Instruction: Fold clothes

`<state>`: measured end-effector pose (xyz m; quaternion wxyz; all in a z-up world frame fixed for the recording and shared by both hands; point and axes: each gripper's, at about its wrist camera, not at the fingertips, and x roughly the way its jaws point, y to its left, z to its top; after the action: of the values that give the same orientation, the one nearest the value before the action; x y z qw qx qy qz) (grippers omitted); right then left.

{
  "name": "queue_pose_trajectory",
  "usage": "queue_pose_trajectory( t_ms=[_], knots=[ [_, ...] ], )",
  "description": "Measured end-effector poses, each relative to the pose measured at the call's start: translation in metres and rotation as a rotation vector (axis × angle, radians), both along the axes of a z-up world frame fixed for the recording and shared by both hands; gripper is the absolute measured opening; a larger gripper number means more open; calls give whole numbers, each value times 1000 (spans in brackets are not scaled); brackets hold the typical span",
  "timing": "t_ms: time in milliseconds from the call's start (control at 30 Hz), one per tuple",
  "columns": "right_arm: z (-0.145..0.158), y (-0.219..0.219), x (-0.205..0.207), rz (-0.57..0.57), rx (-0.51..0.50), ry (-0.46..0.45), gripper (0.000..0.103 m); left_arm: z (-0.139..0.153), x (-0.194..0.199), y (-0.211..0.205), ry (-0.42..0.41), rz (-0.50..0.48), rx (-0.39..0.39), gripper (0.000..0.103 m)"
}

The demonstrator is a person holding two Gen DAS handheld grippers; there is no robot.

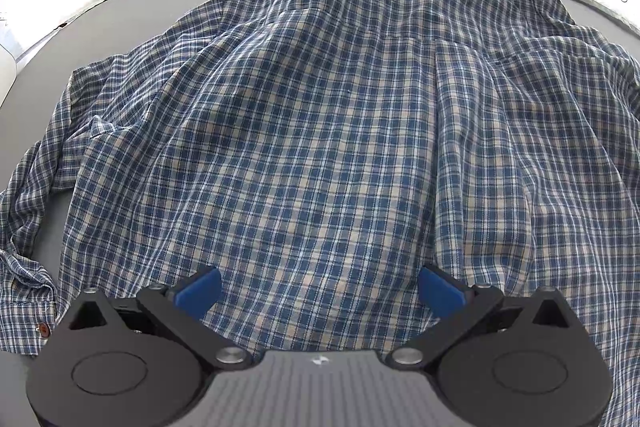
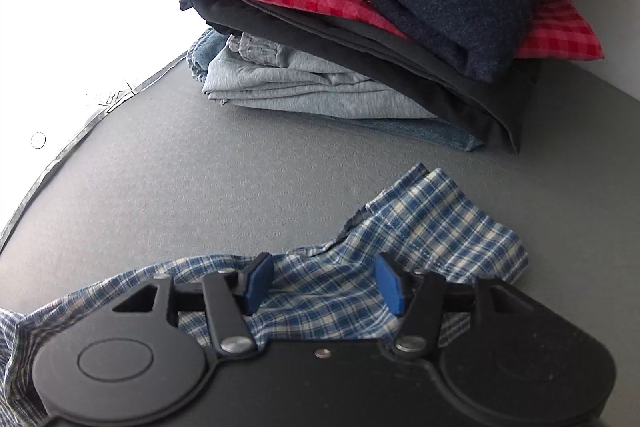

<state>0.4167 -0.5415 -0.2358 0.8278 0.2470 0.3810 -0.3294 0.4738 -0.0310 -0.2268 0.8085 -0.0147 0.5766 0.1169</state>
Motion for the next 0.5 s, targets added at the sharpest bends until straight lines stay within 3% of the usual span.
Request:
queue_pose_trajectory(
  t_ms=[100,200,267,367,500],
  knots=[
    [-5,9,7,37,-25,16,61,-1,1,3,4,2,-14,103],
    [-8,11,14,71,-19,7,79,-1,1,6,8,8,-32,103],
    [-8,13,19,85,-36,22,81,-2,2,8,11,13,-46,103],
    [-8,20,25,98,-85,64,77,-3,2,13,10,16,-67,103],
    [-5,26,21,156,-115,49,56,-5,1,14,2,11,-65,103]
  ],
)
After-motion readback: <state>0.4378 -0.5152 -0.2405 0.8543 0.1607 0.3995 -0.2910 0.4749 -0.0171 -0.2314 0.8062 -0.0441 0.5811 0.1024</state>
